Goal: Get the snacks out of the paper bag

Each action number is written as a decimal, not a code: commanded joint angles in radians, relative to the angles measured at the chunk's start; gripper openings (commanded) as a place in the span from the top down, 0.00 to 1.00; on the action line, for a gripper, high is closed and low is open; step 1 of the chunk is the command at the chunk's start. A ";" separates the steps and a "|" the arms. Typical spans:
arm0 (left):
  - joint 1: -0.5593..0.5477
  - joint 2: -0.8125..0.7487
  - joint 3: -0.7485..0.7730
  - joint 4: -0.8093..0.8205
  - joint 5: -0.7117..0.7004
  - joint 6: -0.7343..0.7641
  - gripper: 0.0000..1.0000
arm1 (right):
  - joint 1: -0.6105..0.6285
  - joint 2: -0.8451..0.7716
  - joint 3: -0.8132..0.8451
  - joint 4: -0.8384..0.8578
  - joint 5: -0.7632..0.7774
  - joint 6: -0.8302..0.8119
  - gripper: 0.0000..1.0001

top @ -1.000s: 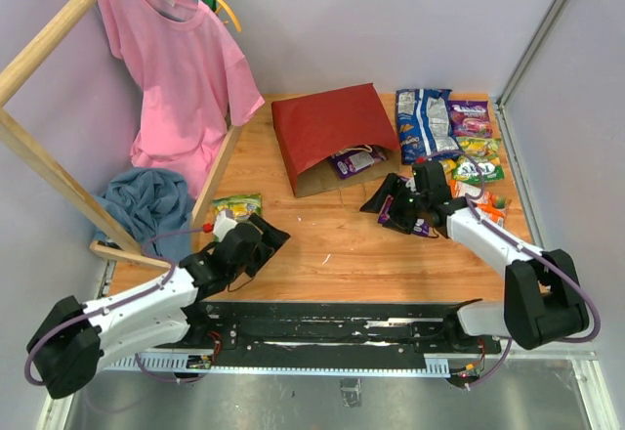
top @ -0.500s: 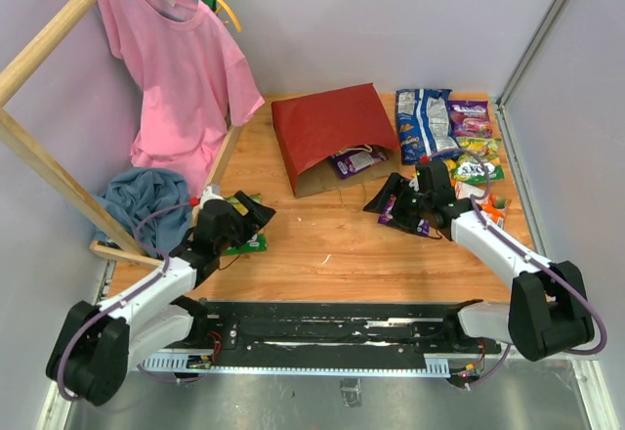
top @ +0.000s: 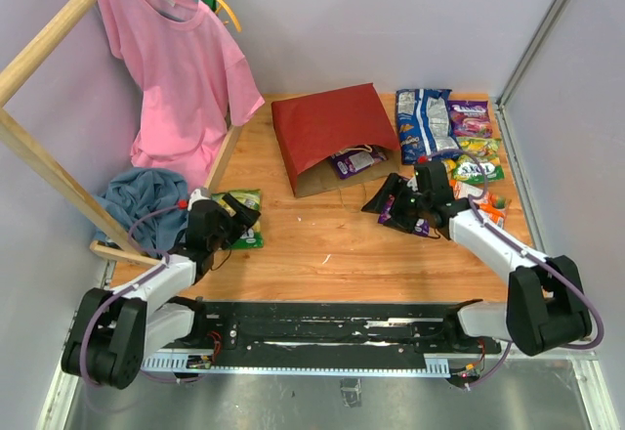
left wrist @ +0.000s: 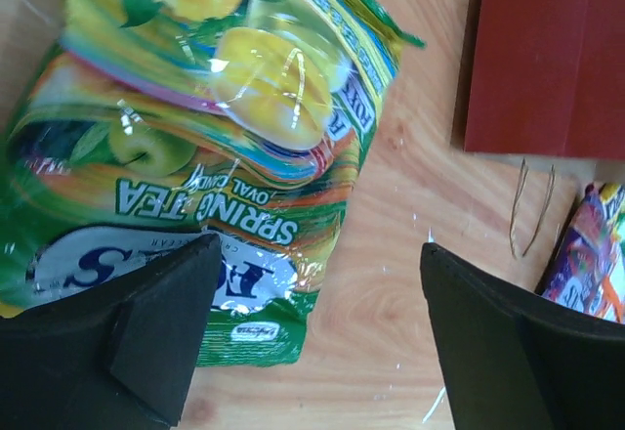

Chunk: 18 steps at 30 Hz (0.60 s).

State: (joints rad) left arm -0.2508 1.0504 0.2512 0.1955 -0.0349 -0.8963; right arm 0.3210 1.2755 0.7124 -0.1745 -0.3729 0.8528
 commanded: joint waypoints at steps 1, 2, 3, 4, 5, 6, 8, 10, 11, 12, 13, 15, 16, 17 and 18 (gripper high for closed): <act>0.078 0.072 -0.021 0.001 -0.013 0.035 0.09 | 0.012 0.028 -0.011 0.088 -0.009 0.047 0.23; 0.092 0.076 -0.017 -0.006 -0.020 0.037 0.08 | 0.012 0.035 -0.017 0.117 -0.007 0.072 0.24; 0.104 0.078 -0.011 -0.013 -0.030 0.040 0.08 | 0.013 0.044 -0.020 0.151 -0.002 0.098 0.26; 0.113 0.076 -0.005 -0.024 -0.041 0.044 0.07 | 0.013 0.052 -0.023 0.180 0.009 0.122 0.30; 0.121 0.073 0.005 -0.038 -0.056 0.052 0.07 | 0.014 0.063 -0.027 0.207 0.025 0.145 0.35; 0.129 0.066 0.014 -0.053 -0.063 0.059 0.06 | 0.013 0.072 -0.034 0.242 0.042 0.170 0.40; 0.134 0.044 0.032 -0.077 -0.071 0.073 0.06 | 0.014 0.091 -0.056 0.326 0.082 0.225 0.47; 0.134 0.011 0.045 -0.093 -0.054 0.086 0.07 | 0.016 0.117 -0.079 0.413 0.115 0.284 0.48; 0.134 -0.008 0.048 -0.096 -0.035 0.092 0.07 | 0.019 0.130 -0.087 0.459 0.134 0.311 0.48; 0.134 -0.031 0.052 -0.098 -0.016 0.098 0.07 | 0.025 0.147 -0.094 0.504 0.156 0.337 0.47; 0.134 -0.054 0.054 -0.098 0.005 0.101 0.07 | 0.033 0.163 -0.095 0.543 0.182 0.349 0.45; 0.134 -0.105 0.050 -0.090 0.042 0.106 0.07 | 0.043 0.203 -0.083 0.588 0.235 0.359 0.45; 0.134 -0.126 0.053 -0.092 0.059 0.111 0.07 | 0.044 0.222 -0.077 0.609 0.256 0.367 0.45; 0.134 -0.147 0.060 -0.104 0.068 0.118 0.07 | 0.044 0.240 -0.073 0.633 0.279 0.378 0.46; 0.134 -0.162 0.068 -0.121 0.077 0.126 0.06 | 0.044 0.261 -0.071 0.668 0.297 0.389 0.47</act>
State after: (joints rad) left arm -0.1257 0.9569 0.2798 0.1169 -0.0189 -0.8177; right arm 0.3435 1.4799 0.6323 0.3103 -0.2081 1.1606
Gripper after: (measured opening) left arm 0.932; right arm 0.545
